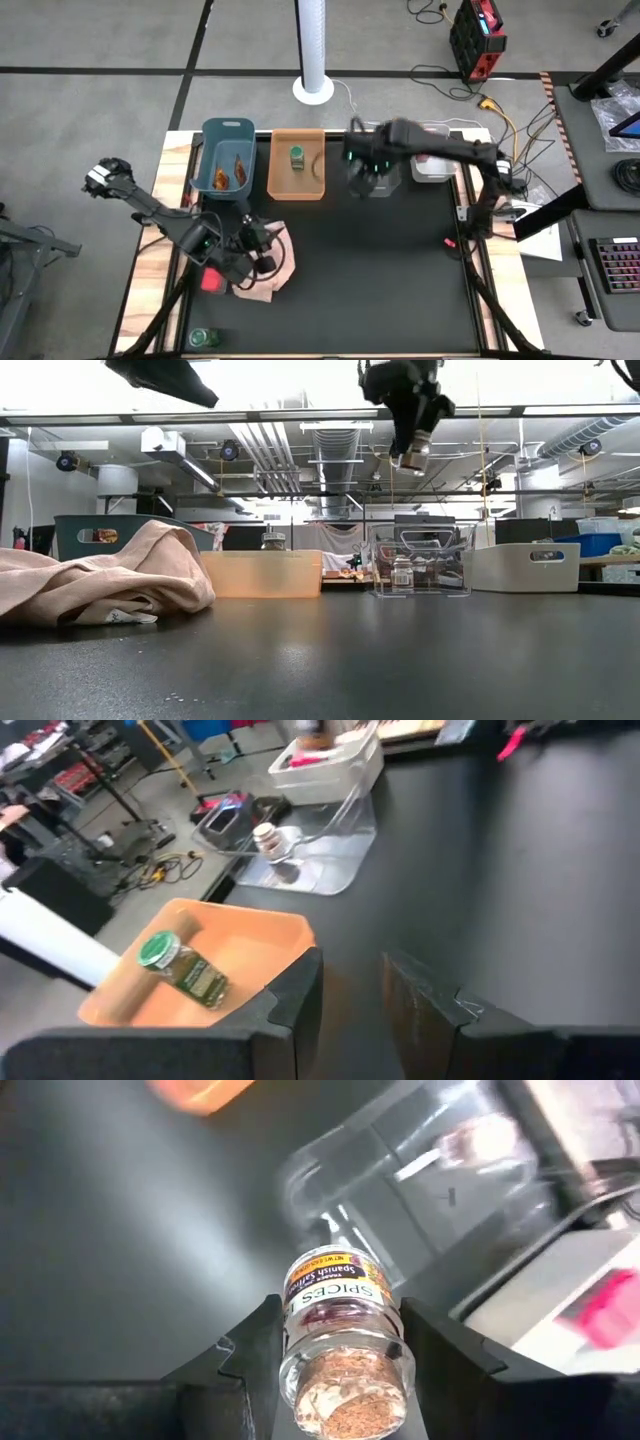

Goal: Sort spices by type
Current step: Put the brown seasoning bottle into the transparent bin

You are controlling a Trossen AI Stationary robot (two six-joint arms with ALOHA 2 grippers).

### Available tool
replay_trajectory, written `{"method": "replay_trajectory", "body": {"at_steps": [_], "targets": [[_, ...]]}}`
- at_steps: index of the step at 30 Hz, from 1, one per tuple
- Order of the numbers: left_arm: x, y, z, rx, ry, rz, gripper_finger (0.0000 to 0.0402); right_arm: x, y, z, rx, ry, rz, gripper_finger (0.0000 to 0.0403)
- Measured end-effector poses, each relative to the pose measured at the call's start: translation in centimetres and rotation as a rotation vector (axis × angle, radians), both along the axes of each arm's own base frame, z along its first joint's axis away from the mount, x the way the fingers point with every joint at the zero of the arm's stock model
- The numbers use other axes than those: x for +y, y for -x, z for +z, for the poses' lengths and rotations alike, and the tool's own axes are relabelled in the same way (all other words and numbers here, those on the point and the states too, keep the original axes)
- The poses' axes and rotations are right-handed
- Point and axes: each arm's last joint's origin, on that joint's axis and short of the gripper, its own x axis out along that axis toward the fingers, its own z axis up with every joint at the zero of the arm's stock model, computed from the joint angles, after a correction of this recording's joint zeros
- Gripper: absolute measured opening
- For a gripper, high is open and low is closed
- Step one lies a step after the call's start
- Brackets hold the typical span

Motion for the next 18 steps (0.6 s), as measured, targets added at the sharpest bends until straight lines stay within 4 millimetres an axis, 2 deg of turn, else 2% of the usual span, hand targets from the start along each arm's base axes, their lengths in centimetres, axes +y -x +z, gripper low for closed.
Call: {"method": "replay_trajectory", "body": {"at_steps": [5,11,15,18], "targets": [[-1.2,0.5,0.9,-0.041,0.049,-0.032,0.0089,-6.2,1.2,-0.3,0.028,0.005,-0.078,0.0165],[-2.0,0.8,1.1,-0.074,0.132,-0.049,0.0089,-12.1,1.7,-3.4,0.101,-0.019,-0.091,0.0165],[-2.3,1.0,1.1,-0.096,0.171,-0.043,0.0089,-14.6,0.8,-6.2,0.102,-0.091,-0.040,0.0165],[-2.6,1.2,1.1,-0.109,0.195,-0.043,0.0089,-15.2,0.0,-8.2,0.138,-0.121,0.009,0.0165]]}}
